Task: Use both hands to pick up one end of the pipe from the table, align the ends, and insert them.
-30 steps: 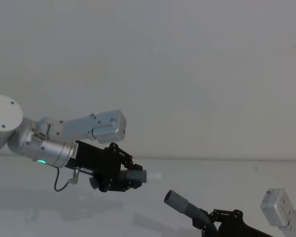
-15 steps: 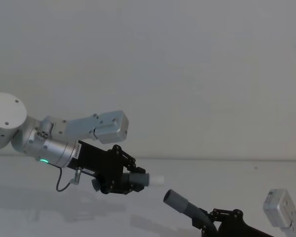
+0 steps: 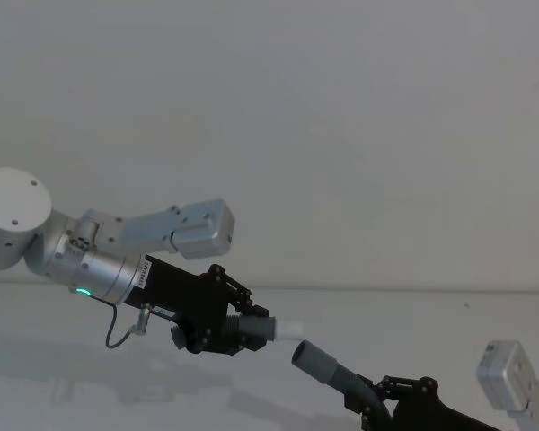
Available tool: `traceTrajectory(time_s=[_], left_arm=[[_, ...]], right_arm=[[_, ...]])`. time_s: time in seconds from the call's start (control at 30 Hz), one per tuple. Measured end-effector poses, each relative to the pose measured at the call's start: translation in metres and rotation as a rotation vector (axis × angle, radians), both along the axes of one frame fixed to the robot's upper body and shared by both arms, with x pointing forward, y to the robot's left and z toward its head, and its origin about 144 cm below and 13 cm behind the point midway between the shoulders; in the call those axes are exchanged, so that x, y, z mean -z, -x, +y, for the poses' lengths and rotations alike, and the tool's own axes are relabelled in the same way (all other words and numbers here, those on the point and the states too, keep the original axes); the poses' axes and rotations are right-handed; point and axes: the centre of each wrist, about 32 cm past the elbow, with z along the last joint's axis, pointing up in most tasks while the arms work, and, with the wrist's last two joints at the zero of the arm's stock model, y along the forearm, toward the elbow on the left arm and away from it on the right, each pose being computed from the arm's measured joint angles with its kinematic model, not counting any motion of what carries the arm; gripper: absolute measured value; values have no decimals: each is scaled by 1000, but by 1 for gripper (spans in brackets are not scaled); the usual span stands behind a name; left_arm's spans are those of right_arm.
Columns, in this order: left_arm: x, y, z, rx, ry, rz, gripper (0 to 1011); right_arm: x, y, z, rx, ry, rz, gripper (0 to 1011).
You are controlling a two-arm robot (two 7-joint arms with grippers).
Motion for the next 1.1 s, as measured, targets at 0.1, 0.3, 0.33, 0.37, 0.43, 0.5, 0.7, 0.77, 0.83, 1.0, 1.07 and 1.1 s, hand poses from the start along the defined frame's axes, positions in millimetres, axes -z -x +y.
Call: traceTrajectory(time_s=[0.1, 0.3, 0.33, 0.37, 0.43, 0.5, 0.7, 0.77, 0.83, 1.0, 1.07, 1.1], left_arm=[[0, 0, 0, 3, 3, 3, 328], [0, 0, 1, 3, 7, 5, 328], [-1, 1, 2, 4, 7, 5, 328], [-1, 1, 2, 4, 7, 6, 328], [-1, 2, 2, 3, 6, 7, 328], [-2, 2, 2, 3, 6, 8, 328], [-4, 4, 3, 1, 3, 13, 328], [-4, 4, 3, 0, 3, 14, 328], [-4, 4, 3, 0, 2, 16, 328], [-5, 4, 3, 5, -2, 24, 328], [-6, 4, 2, 7, -3, 27, 328], [-5, 3, 2, 8, -4, 29, 328]], right_arm=[[0, 0, 1, 2, 0, 1, 182], [0, 0, 1, 7, 1, 4, 182], [-1, -1, 1, 8, 2, 5, 181], [-1, -1, 1, 10, 2, 6, 182], [0, -1, 1, 14, 3, 9, 182], [0, -1, 1, 18, 5, 13, 182], [1, -1, 0, 26, 9, 22, 182], [1, -1, 0, 27, 9, 23, 182], [1, -1, 0, 29, 10, 24, 182], [0, -1, -1, 32, 9, 26, 182], [0, -1, -2, 33, 8, 25, 182], [0, -1, -2, 33, 7, 26, 181]])
